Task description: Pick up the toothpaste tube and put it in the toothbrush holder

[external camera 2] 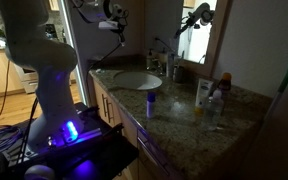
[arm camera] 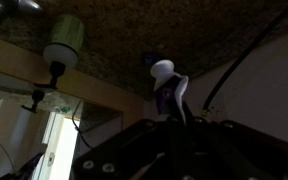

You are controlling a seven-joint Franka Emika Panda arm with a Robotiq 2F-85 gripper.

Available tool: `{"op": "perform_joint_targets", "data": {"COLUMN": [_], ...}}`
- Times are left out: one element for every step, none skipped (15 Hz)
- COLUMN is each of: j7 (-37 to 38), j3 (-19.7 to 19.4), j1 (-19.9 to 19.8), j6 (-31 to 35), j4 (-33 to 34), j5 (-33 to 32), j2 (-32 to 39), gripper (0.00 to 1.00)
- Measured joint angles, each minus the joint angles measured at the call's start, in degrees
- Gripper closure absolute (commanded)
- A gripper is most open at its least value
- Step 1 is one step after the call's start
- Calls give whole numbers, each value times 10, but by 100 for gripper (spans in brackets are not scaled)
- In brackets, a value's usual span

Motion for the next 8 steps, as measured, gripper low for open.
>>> {"op": "perform_joint_targets", "data": {"j7": [28,70,111,148,182,213,246,284], "j3": [-4,-11,-21,-34,-46,-57,-67,-74], "j1": [-5,-14,-26,-40,-53,-66,-79,-91], "j6": [-5,-12,-19,-24,-30,-38,-49,-59], "j4": [0,-2,-6,-14,-25,-37,-52,-68], "j5": [-30,-70,-112,-154,-188,-218,-248,-277], "j2": [2,4,4,1,-6,-16,-32,-51], "gripper": [99,99,99,99,99,99,99,96]}}
